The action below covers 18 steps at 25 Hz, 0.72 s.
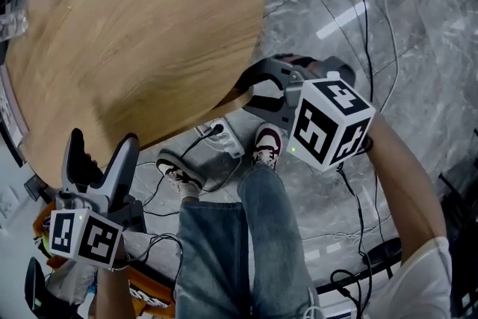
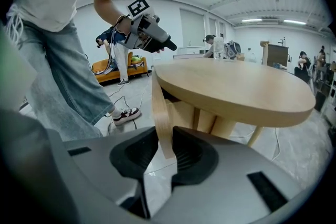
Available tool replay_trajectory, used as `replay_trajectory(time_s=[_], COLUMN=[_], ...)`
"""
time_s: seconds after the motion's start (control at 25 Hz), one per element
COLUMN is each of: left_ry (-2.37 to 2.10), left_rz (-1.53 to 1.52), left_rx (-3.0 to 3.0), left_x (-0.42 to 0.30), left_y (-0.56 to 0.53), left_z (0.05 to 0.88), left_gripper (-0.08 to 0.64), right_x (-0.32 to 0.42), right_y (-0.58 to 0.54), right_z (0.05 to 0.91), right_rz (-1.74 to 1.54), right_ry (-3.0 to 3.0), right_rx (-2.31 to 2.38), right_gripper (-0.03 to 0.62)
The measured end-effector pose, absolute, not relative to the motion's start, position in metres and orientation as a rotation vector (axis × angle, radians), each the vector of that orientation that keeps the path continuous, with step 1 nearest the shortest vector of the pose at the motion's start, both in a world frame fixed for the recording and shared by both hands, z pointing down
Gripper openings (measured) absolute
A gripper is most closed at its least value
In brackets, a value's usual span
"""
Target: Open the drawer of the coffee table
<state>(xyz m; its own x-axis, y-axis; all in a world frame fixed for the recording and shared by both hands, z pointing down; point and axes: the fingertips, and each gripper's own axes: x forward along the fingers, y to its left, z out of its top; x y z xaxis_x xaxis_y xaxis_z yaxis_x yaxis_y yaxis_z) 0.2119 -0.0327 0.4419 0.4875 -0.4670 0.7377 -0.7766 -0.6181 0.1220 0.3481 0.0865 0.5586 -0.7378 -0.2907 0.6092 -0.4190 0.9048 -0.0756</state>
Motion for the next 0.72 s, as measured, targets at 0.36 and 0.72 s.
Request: replay_trajectory(time_s=[0.36, 0.72], left_ry=[-1.061, -1.067], left_rz=[0.926, 0.943], left_rx=[2.258, 2.245], left_x=[0.208, 0.201], left_y=[-0.033, -0.023], left_z=[0.446, 0.445], left_gripper=[0.574, 0.574], right_x=[0.342, 0.334], right_y=[0.118, 0.145], right_z=[0.554, 0.557], right_rz=[0.267, 0.281], right_ry=[-2.438, -2.437], right_rx=[0.321, 0.271], right_gripper=[0.080, 0.081])
